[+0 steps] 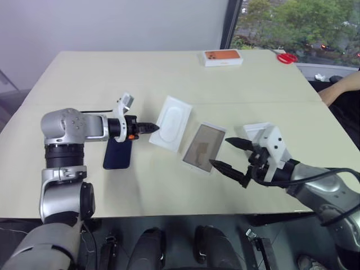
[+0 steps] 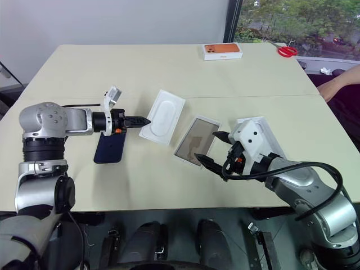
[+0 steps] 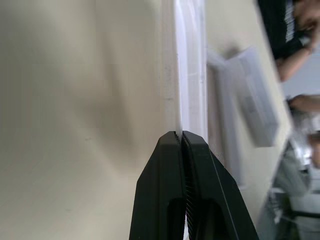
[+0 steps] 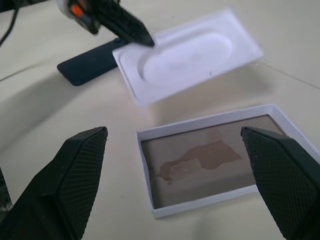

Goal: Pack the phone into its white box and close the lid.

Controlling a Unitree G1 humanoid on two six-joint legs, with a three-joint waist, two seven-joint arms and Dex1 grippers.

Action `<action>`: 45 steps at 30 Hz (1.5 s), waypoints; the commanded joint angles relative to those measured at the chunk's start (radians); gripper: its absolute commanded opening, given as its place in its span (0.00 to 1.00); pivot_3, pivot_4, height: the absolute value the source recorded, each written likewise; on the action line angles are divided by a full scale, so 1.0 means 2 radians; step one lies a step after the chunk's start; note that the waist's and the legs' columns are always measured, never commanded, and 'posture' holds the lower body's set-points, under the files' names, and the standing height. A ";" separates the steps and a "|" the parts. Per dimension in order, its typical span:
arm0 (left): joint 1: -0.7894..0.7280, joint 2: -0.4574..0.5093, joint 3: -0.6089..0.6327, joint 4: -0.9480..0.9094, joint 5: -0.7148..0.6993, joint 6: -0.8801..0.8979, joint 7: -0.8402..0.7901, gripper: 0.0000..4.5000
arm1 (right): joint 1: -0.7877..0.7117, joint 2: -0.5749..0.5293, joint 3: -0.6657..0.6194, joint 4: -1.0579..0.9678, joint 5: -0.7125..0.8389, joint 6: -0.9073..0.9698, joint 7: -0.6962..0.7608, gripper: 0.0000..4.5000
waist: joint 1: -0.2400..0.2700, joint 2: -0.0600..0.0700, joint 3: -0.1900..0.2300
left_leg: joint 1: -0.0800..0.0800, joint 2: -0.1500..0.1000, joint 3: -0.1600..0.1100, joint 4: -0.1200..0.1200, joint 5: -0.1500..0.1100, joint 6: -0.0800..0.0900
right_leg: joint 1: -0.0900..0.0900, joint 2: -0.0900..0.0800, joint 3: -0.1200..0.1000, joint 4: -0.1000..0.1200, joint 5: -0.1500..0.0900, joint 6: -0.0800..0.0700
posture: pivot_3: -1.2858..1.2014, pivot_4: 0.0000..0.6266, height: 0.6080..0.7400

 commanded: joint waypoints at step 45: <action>0.000 -0.137 -0.056 -0.043 -0.089 0.035 0.203 0.55 | 0.045 -0.030 -0.073 -0.011 -0.008 -0.016 0.008 1.00 | -0.001 0.000 0.000 | 0.001 0.000 0.000 0.000 0.000 0.000 | 0.000 0.000 0.000 0.000 0.000 0.000 | 0.52 0.24 1.00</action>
